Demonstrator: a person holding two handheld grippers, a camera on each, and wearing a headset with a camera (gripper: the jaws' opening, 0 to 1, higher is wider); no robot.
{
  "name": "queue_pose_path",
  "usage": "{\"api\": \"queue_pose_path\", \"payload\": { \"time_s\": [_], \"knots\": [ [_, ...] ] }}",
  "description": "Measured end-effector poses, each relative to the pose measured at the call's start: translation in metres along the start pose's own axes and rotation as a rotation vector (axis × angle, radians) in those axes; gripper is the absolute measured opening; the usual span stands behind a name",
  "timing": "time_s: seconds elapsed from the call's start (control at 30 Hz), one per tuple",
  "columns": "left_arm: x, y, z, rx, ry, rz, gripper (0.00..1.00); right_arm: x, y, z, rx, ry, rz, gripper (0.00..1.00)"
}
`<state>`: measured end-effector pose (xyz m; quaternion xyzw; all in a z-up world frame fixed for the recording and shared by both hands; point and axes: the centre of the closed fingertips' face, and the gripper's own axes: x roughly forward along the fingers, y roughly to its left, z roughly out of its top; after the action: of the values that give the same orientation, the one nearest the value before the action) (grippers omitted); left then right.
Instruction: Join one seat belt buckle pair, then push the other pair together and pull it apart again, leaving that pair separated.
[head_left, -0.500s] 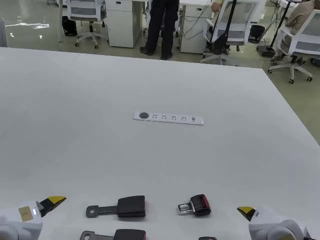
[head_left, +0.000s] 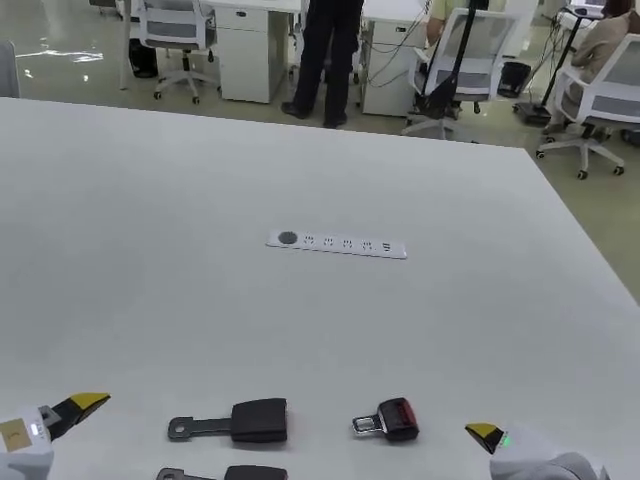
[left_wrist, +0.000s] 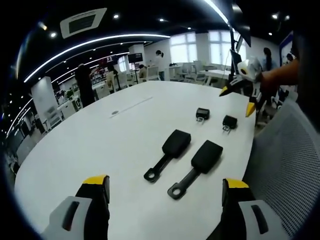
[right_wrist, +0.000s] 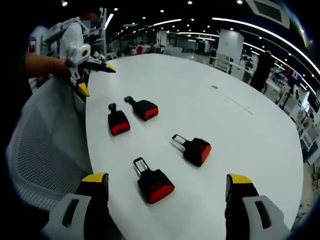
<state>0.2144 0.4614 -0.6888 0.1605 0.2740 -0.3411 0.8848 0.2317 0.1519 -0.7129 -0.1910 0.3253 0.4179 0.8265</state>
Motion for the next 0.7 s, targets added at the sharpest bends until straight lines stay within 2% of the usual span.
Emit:
{"api": "queue_pose_path", "payload": {
  "time_s": [0.17,0.33,0.7],
  "knots": [
    [0.003,-0.004,-0.01,0.037,0.039,-0.022,0.94,-0.001,-0.004,0.0,0.015,-0.006,-0.02,0.99],
    [0.004,-0.014,-0.009,0.054,0.043,-0.052,0.94,-0.001,-0.003,0.001,0.022,-0.01,-0.029,0.99],
    [0.006,-0.011,-0.016,0.07,0.057,-0.058,0.95,-0.004,-0.001,-0.005,0.027,-0.004,-0.034,0.98]
  ]
}}
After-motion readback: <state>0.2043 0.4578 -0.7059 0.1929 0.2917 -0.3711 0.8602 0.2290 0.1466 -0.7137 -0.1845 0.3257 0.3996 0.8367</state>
